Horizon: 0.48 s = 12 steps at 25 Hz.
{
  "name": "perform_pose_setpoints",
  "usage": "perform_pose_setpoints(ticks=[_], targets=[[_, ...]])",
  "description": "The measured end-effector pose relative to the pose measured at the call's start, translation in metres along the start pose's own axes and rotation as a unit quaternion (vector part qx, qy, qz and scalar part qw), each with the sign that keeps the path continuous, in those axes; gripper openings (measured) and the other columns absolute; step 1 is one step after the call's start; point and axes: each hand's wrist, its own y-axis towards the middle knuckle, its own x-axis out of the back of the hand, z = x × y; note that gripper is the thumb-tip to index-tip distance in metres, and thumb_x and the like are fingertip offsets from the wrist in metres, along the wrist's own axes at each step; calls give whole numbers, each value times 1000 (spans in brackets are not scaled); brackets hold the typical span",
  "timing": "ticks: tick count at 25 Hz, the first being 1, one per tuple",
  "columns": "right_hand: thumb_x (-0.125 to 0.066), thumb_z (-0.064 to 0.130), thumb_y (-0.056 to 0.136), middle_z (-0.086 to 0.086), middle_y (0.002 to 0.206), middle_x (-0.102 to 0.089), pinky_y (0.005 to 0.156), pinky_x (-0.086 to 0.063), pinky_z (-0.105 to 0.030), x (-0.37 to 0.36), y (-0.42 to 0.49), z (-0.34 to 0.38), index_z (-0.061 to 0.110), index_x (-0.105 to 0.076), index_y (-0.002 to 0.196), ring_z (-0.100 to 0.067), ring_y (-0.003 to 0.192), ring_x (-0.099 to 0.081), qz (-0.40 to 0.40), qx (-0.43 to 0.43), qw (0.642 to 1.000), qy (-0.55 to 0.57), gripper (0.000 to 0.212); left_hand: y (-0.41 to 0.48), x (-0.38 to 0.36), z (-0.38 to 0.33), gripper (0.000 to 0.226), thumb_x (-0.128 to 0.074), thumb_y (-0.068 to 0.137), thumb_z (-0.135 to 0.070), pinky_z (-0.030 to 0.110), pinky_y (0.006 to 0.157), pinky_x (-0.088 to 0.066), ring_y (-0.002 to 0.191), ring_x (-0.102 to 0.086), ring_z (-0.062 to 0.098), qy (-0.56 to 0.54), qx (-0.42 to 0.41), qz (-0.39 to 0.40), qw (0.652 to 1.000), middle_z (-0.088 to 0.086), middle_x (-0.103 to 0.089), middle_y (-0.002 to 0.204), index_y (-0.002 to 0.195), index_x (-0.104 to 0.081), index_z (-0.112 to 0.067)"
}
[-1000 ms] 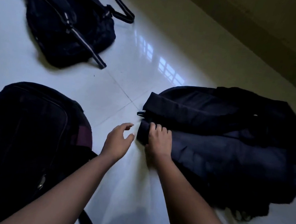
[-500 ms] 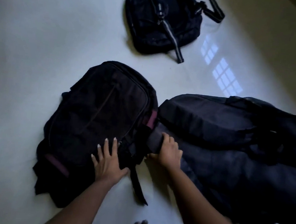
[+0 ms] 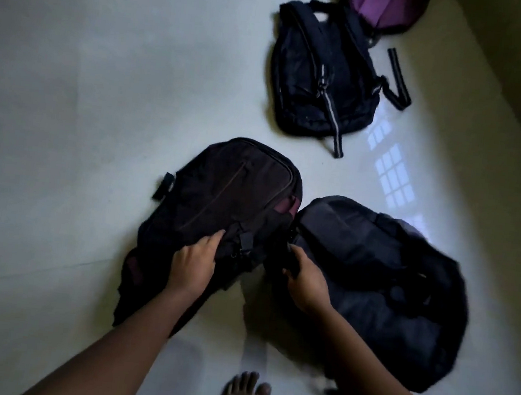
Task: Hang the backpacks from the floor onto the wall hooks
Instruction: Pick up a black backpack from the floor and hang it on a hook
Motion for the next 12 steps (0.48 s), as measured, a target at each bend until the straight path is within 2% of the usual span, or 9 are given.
perform_pose_setpoints(ticks=[2, 4, 9, 12], targets=[[-54, 12, 87, -4, 127, -62, 93, -48, -36, 46, -33, 54, 28, -45, 133, -25, 117, -57, 12, 31, 999, 4, 49, -6, 82, -6, 57, -52, 86, -9, 42, 86, -48, 110, -59, 38, -39, 31, 1, 999, 14, -60, 128, 140, -39, -24], [-56, 11, 87, -3, 130, -61, 97, -45, -33, 94, -53, 114, 25, -47, 133, -23, 121, -55, 18, 70, 997, 9, 49, -6, 165, -10, 54, -51, 86, -8, 43, 83, -48, 104, -60, 41, -74, 55, -12, 996, 19, -64, 118, 137, -43, -23], [-57, 10, 86, -5, 130, -61, 101, -45, -40, 193, -102, 271, 20, -48, 133, -25, 121, -56, 28, 138, 990, -28, 49, -28, 350, -16, 45, -50, 81, -7, 42, 81, -48, 98, -60, 43, -191, 129, -37, 972, 23, -68, 103, 124, -57, -21], [-58, 6, 85, -5, 127, -64, 99, -45, -29, 231, -114, 347, 17, -53, 130, -22, 118, -59, 23, 141, 989, 33, 47, -20, 435, -7, 39, -53, 78, -8, 39, 79, -48, 95, -62, 39, -279, 165, -63, 944, 20, -70, 96, 114, -64, -20]])
